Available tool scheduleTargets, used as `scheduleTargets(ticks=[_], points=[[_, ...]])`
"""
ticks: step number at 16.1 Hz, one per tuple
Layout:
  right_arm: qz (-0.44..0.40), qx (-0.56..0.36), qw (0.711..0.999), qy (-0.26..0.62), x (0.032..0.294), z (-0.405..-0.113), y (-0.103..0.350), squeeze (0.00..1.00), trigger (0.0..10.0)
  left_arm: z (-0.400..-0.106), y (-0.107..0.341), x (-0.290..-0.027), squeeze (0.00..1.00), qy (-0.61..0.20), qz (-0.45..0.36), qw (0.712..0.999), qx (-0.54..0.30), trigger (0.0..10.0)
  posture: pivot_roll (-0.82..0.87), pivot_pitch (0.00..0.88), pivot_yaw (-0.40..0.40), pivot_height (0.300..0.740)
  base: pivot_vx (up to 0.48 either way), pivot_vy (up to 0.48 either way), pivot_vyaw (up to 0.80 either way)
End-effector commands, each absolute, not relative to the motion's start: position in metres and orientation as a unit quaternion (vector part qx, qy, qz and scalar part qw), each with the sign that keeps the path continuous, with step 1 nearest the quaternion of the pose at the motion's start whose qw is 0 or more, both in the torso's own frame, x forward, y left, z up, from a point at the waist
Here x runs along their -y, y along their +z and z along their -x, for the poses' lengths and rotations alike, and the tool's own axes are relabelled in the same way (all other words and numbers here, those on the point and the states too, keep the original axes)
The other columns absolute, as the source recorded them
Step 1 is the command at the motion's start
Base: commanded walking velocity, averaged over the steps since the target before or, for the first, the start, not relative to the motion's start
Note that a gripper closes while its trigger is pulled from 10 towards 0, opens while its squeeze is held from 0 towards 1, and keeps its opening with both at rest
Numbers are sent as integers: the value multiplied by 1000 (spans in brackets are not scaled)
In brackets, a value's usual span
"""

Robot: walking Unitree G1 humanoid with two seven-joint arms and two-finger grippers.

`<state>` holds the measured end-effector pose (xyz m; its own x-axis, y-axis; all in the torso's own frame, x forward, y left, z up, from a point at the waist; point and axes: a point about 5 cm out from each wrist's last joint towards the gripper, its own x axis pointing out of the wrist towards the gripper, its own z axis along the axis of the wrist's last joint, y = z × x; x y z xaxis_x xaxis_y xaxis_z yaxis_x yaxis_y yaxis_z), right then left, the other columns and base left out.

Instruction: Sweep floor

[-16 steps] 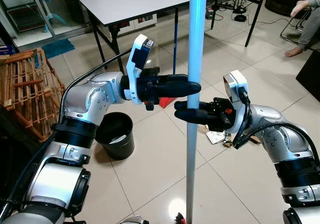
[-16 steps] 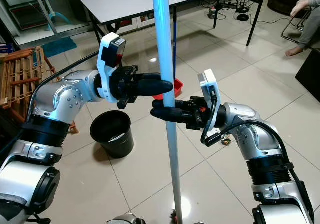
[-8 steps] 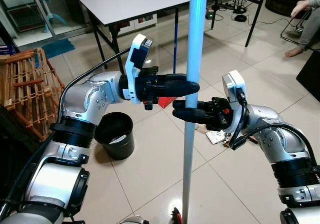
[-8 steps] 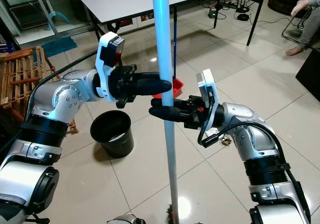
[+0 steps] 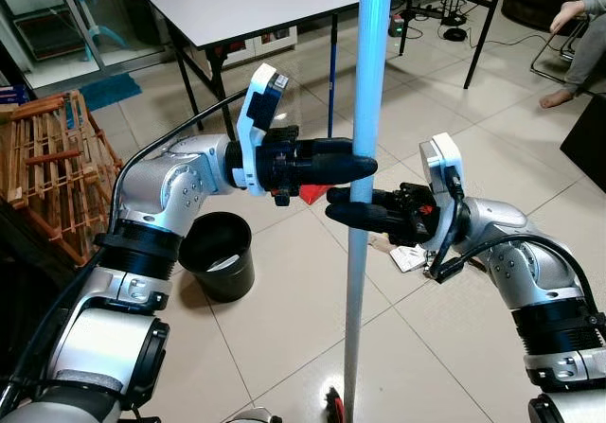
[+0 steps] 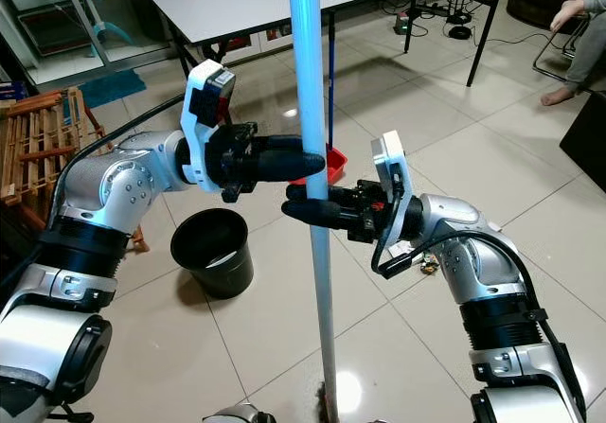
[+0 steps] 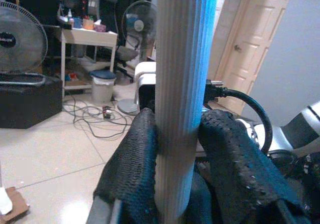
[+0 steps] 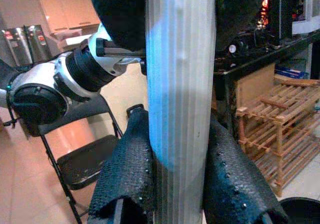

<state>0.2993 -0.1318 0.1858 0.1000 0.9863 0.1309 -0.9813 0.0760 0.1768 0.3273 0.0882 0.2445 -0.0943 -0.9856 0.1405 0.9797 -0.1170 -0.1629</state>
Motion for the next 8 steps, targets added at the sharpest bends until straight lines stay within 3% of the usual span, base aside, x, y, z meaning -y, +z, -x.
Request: scheduleTargets(ticks=[1,8], points=[[-114,-21,749,653,135,-302,182,0,10000,-323,252,-86,1000,-765,92,637,6,10000,-71,0,101,740,0,0,0],[-118,-21,751,650,134,-303,180,0,10000,-324,250,-87,1000,-763,92,639,1,10000,-69,0,101,740,0,0,0]])
